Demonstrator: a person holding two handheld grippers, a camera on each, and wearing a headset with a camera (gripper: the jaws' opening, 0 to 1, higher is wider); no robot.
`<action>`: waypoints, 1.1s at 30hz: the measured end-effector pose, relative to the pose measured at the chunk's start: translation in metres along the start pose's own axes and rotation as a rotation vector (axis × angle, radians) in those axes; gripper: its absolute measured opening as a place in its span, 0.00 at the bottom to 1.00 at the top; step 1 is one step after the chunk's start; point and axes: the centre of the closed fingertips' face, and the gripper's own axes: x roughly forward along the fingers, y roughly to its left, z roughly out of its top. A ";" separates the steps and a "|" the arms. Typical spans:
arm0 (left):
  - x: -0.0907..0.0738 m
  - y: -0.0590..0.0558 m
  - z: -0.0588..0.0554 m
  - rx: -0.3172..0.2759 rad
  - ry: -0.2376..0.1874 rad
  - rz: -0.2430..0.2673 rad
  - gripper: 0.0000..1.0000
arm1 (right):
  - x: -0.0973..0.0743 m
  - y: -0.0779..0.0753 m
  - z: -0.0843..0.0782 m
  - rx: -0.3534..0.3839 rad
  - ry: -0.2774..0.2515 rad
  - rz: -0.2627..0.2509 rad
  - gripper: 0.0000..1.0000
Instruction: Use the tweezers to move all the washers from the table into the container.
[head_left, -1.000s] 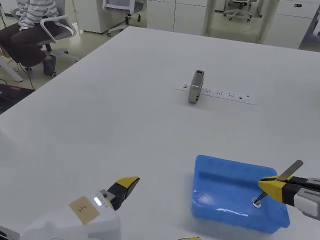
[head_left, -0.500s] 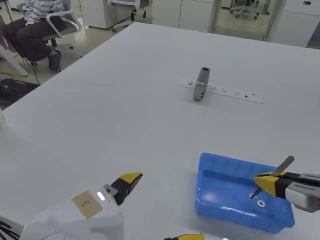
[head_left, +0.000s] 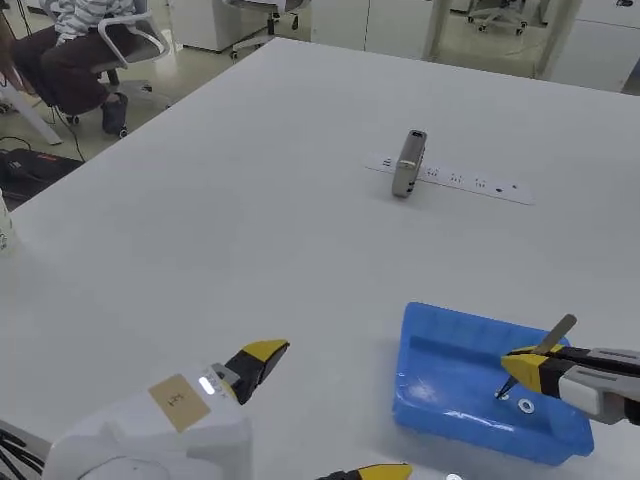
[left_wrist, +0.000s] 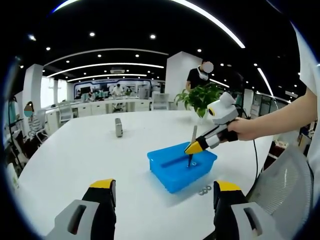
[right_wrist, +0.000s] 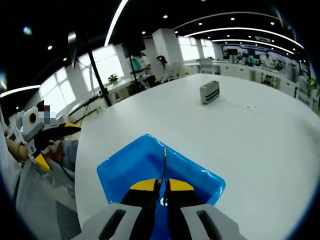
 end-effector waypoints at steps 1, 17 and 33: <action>0.000 0.000 0.000 -0.001 0.000 -0.001 0.81 | 0.000 0.000 0.000 -0.004 0.001 -0.003 0.03; 0.001 -0.002 -0.001 0.002 0.008 -0.012 0.81 | -0.005 0.011 -0.002 -0.013 -0.020 -0.013 0.04; 0.003 -0.009 -0.006 0.030 0.040 -0.043 0.81 | -0.053 0.050 0.031 -0.002 -0.214 -0.035 0.04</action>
